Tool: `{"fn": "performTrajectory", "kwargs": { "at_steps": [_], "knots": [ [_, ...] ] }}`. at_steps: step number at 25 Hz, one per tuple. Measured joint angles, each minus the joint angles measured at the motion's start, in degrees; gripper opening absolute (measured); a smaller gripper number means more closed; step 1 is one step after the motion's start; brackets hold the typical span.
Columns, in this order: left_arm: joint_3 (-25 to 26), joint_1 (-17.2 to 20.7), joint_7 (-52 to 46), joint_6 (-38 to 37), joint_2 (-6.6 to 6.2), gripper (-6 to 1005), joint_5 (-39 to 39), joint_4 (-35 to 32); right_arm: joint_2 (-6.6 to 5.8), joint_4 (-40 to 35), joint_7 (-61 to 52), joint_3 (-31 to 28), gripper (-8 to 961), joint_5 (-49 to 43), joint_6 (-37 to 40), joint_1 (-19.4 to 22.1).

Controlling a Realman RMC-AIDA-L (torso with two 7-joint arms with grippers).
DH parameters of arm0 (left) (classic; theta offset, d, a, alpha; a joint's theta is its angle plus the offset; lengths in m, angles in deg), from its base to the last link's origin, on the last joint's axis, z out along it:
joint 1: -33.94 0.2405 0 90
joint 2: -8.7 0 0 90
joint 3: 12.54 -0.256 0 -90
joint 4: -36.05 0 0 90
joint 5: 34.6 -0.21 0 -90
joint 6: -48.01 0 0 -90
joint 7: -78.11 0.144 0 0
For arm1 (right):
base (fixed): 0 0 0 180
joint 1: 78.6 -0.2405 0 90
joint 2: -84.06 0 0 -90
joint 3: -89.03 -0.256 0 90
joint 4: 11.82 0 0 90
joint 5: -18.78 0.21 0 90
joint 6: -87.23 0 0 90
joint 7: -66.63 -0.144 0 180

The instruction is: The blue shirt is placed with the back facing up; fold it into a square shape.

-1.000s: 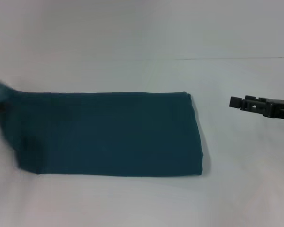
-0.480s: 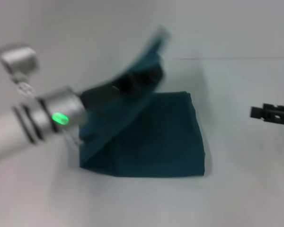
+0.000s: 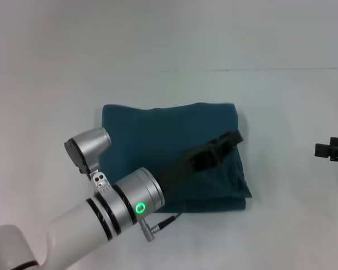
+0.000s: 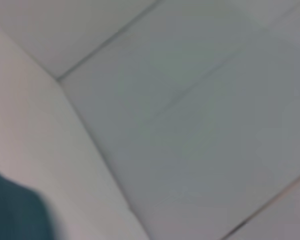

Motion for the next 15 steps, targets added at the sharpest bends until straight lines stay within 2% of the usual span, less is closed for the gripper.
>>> {"fn": "performTrajectory", "kwargs": {
  "at_steps": [6, 9, 12, 13, 14, 15],
  "knots": [
    [-0.01, 2.09, -1.59, -10.75, -0.09, 287, -6.48, -3.05, 0.16, 0.49, -1.51, -0.06, 899, -0.41, -1.52, -0.76],
    [-0.11, 4.45, -5.68, -16.44, -0.25, 381, -9.02, -8.77, 0.26, 0.32, -3.67, -0.07, 900, -0.4, -1.79, -1.27],
    [-0.03, 7.58, -10.19, -17.94, -0.32, 473, -9.45, -15.2, 0.3, 0.06, -6.7, -0.3, 900, -0.24, -1.82, -1.9],
    [0.11, 9.44, -12.51, -18.0, -0.4, 504, -9.3, -19.45, 0.26, 0.05, -7.89, -0.5, 900, -0.1, -1.79, -2.18],
    [0.11, 9.44, -12.51, -18.0, -0.4, 534, -9.3, -19.45, 0.18, 0.06, -8.86, -0.75, 900, 0.04, -1.74, -2.43],
    [0.18, 10.6, -14.23, -17.75, -0.45, 565, -9.16, -22.26, 0.06, 0.06, -9.93, -1.02, 900, 0.29, -1.68, -2.65]
  ]
}}
